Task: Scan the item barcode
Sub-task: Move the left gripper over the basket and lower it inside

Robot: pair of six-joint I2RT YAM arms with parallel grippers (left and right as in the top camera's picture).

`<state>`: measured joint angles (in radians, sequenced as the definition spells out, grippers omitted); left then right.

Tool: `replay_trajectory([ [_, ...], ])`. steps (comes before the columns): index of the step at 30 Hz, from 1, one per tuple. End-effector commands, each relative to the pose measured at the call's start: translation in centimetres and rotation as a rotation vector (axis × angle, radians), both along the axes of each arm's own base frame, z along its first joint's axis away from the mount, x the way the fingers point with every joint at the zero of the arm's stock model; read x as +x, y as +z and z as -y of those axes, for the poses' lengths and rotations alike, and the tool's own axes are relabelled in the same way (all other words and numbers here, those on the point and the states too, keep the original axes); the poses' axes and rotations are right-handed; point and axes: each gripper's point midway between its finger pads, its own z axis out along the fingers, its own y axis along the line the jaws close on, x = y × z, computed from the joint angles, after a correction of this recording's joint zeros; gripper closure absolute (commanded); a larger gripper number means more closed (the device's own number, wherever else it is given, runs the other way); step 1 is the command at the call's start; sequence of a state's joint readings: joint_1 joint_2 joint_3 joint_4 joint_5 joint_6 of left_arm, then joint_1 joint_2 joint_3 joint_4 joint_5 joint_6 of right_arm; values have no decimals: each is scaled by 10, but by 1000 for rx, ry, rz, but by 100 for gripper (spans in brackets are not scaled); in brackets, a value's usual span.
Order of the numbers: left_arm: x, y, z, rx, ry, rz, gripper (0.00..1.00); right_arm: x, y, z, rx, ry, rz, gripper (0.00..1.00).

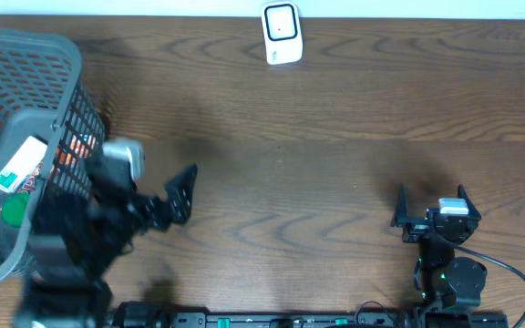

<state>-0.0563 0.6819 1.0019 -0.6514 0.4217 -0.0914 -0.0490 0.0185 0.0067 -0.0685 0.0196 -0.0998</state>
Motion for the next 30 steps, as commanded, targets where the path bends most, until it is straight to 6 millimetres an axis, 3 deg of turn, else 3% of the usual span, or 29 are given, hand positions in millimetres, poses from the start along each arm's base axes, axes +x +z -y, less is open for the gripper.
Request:
replay_trajectory([
  [1,11,49,4,3,-21,-63,5,0,-1,0,-14,0,-3,1],
  [3,11,51,4,7,-21,-158,5,0,-1,0,-14,0,-3,1],
  [5,8,39,3,21,-23,-264,5,0,-1,0,-14,0,-3,1],
  [8,17,30,2,53,-35,-294,5,0,-1,0,-14,0,-3,1],
  [11,24,39,-12,20,78,-298,5,0,-1,0,-14,0,-3,1],
  [13,28,52,-37,-5,241,-280,5,0,-1,0,-14,0,-3,1],
  [15,27,69,-74,-22,453,-245,5,0,-1,0,-14,0,-3,1],
  [20,-5,93,-152,-85,886,-223,5,0,-1,0,-14,0,-3,1],
  [26,-42,63,-217,-225,1274,-354,5,0,-1,0,-14,0,-3,1],
  [30,-46,38,-258,-302,1455,-453,5,0,-1,0,-14,0,-3,1],
])
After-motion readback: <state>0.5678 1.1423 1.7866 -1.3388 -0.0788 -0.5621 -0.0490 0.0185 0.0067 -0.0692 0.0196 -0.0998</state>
